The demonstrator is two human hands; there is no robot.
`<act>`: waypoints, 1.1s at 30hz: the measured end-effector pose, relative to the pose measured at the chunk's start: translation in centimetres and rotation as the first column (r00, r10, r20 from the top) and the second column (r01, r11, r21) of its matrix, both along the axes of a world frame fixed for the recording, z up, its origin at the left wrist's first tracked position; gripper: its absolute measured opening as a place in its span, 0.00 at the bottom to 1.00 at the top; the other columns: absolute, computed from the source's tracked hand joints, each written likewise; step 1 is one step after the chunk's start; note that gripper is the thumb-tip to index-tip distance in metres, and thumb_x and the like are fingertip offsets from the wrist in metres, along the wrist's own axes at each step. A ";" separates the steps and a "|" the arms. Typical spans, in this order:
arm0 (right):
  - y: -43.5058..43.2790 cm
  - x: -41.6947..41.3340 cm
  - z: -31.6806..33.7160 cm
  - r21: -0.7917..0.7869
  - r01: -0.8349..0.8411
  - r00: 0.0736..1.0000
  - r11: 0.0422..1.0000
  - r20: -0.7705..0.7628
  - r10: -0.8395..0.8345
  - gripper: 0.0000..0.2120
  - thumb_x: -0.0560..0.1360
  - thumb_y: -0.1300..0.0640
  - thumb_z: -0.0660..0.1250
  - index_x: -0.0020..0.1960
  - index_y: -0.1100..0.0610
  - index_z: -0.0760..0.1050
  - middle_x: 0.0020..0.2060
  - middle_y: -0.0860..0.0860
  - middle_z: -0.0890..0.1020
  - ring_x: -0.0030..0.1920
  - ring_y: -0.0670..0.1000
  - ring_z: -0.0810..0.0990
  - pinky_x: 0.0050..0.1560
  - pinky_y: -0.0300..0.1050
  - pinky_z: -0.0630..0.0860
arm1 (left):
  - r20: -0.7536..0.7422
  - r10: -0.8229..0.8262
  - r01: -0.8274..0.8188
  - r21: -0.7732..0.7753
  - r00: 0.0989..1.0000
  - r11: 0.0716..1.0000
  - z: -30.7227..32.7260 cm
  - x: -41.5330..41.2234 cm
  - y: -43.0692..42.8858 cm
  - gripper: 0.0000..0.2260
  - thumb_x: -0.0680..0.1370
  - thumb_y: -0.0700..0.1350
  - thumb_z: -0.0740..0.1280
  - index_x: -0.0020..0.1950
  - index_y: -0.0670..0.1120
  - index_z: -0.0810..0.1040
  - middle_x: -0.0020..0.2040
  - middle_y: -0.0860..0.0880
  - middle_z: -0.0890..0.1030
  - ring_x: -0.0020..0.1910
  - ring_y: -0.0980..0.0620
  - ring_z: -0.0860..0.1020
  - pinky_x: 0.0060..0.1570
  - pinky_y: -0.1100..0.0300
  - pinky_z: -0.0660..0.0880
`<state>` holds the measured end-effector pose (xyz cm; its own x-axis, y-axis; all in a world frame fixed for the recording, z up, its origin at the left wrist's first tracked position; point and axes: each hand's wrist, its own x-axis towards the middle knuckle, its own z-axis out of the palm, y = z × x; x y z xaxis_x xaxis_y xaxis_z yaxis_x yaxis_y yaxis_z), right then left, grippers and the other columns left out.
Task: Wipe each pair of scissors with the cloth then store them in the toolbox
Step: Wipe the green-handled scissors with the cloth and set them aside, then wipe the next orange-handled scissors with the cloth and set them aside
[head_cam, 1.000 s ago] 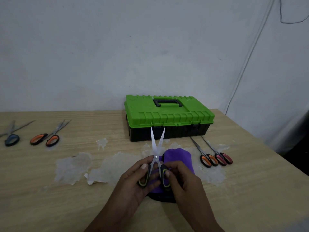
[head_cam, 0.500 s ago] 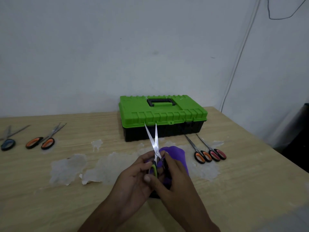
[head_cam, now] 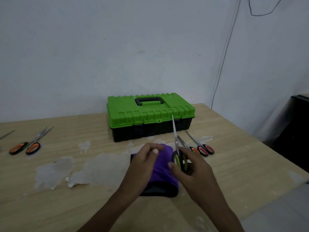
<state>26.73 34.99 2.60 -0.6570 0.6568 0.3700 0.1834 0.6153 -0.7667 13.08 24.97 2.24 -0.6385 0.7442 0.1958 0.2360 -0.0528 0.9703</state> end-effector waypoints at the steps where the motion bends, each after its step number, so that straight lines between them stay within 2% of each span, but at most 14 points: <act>1: 0.7 0.4 -0.2 0.021 0.030 0.999 0.999 0.026 -0.030 0.15 0.72 0.47 0.71 0.57 0.42 0.74 0.49 0.42 0.78 0.49 0.40 0.78 0.46 0.36 0.78 | -0.171 0.000 -0.005 -0.031 0.985 1.000 -0.5 -0.1 0.5 0.11 0.83 0.45 0.59 0.59 0.55 0.79 0.61 0.60 0.80 0.64 0.64 0.74 0.67 0.56 0.71; 2: 1.3 0.7 -0.4 0.047 0.066 0.996 0.997 0.056 -0.068 0.15 0.72 0.46 0.71 0.58 0.43 0.74 0.50 0.42 0.78 0.50 0.39 0.77 0.46 0.33 0.75 | -0.321 -0.061 0.030 -0.098 0.945 0.995 -1.1 -0.2 1.0 0.12 0.83 0.47 0.59 0.64 0.57 0.76 0.67 0.59 0.76 0.70 0.62 0.69 0.72 0.54 0.66; 4: 2.6 1.3 -1.0 0.085 0.142 0.983 0.986 0.103 -0.150 0.17 0.72 0.45 0.70 0.59 0.45 0.74 0.51 0.44 0.78 0.50 0.40 0.77 0.47 0.37 0.75 | -0.501 -0.284 0.076 -0.396 0.818 0.915 -2.4 -0.2 2.1 0.19 0.82 0.58 0.57 0.73 0.64 0.63 0.79 0.55 0.59 0.80 0.51 0.51 0.78 0.43 0.50; 6: 3.8 1.6 -1.7 0.120 0.201 0.962 0.972 0.163 -0.219 0.20 0.71 0.45 0.70 0.61 0.46 0.73 0.54 0.45 0.78 0.51 0.43 0.77 0.48 0.42 0.75 | -0.533 -0.458 -0.012 -0.661 0.712 0.750 -3.5 -0.2 2.6 0.27 0.78 0.68 0.52 0.77 0.68 0.50 0.81 0.55 0.42 0.79 0.41 0.38 0.73 0.31 0.40; 8: 4.8 1.7 -2.4 0.168 0.234 0.931 0.958 0.245 -0.271 0.24 0.70 0.43 0.69 0.64 0.47 0.72 0.56 0.46 0.78 0.54 0.47 0.76 0.50 0.46 0.76 | -0.577 -0.520 -0.123 -0.735 0.630 0.666 -4.1 0.0 2.6 0.31 0.76 0.71 0.49 0.77 0.67 0.45 0.80 0.56 0.36 0.78 0.36 0.36 0.72 0.29 0.39; 10: 5.4 1.7 -2.8 0.221 0.231 0.896 0.948 0.330 -0.295 0.27 0.70 0.40 0.68 0.66 0.48 0.71 0.58 0.48 0.77 0.56 0.51 0.75 0.52 0.48 0.77 | -0.592 -0.517 -0.177 -0.746 0.619 0.642 -4.2 0.2 2.2 0.30 0.77 0.70 0.49 0.78 0.66 0.45 0.80 0.55 0.36 0.78 0.35 0.38 0.73 0.31 0.40; 13: 5.3 1.0 -3.0 0.248 0.191 0.854 0.950 0.435 -0.285 0.27 0.71 0.41 0.67 0.67 0.49 0.69 0.60 0.49 0.75 0.58 0.52 0.72 0.53 0.46 0.74 | -0.569 -0.486 -0.205 -0.763 0.663 0.613 -4.2 0.0 1.1 0.29 0.79 0.68 0.50 0.78 0.66 0.44 0.81 0.54 0.40 0.78 0.34 0.41 0.75 0.37 0.42; 18: 4.2 -2.7 -3.1 0.300 0.128 0.821 0.945 0.502 -0.271 0.24 0.74 0.43 0.64 0.65 0.53 0.69 0.63 0.53 0.69 0.59 0.51 0.71 0.53 0.43 0.73 | -0.534 -0.445 -0.235 -0.789 0.719 0.568 -3.5 -0.2 -1.0 0.28 0.80 0.65 0.50 0.78 0.65 0.43 0.82 0.51 0.46 0.80 0.39 0.47 0.76 0.41 0.48; 20: 4.0 -4.2 -3.4 0.312 0.108 0.804 0.944 0.531 -0.267 0.23 0.74 0.43 0.63 0.64 0.54 0.70 0.64 0.53 0.69 0.62 0.52 0.70 0.56 0.45 0.74 | -0.533 -0.428 -0.252 -0.792 0.730 0.557 -3.1 -0.1 -1.6 0.28 0.81 0.65 0.49 0.78 0.64 0.43 0.82 0.50 0.49 0.80 0.40 0.49 0.76 0.42 0.52; 23: 4.0 -5.6 -3.9 0.376 0.090 0.782 0.922 0.547 -0.300 0.22 0.75 0.44 0.61 0.64 0.55 0.71 0.63 0.54 0.71 0.64 0.54 0.69 0.59 0.48 0.72 | -0.544 -0.416 -0.274 -0.788 0.728 0.551 -2.8 0.0 -2.1 0.28 0.81 0.65 0.49 0.78 0.64 0.43 0.82 0.50 0.50 0.80 0.40 0.51 0.76 0.44 0.56; 26: 4.2 -6.0 -4.3 0.464 0.089 0.764 0.881 0.536 -0.360 0.23 0.76 0.43 0.60 0.65 0.55 0.71 0.63 0.54 0.73 0.64 0.55 0.67 0.61 0.48 0.68 | -0.546 -0.430 -0.272 -0.791 0.720 0.548 -3.1 0.5 -2.4 0.28 0.80 0.65 0.47 0.78 0.64 0.40 0.82 0.49 0.47 0.80 0.39 0.48 0.77 0.44 0.52; 30: 4.6 -6.2 -4.6 0.480 0.084 0.751 0.873 0.545 -0.372 0.25 0.77 0.41 0.59 0.68 0.54 0.69 0.64 0.55 0.73 0.66 0.56 0.66 0.63 0.49 0.66 | -0.543 -0.430 -0.285 -0.798 0.721 0.530 -3.4 0.8 -2.8 0.29 0.80 0.66 0.46 0.78 0.63 0.38 0.82 0.48 0.45 0.80 0.38 0.45 0.77 0.44 0.50; 33: 4.1 -6.1 -4.4 0.502 0.100 0.804 0.859 0.467 -0.367 0.24 0.78 0.43 0.58 0.69 0.54 0.68 0.64 0.55 0.74 0.65 0.56 0.67 0.64 0.49 0.67 | -0.569 -0.399 -0.296 -0.770 0.719 0.565 -3.4 0.6 -2.9 0.28 0.80 0.66 0.46 0.78 0.63 0.41 0.82 0.48 0.48 0.80 0.40 0.48 0.77 0.44 0.49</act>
<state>20.66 39.08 -1.81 -0.6792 0.6734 0.2921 0.6584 0.7348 -0.1630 13.71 22.03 -1.13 -0.5565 0.8165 -0.1536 0.7953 0.5770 0.1857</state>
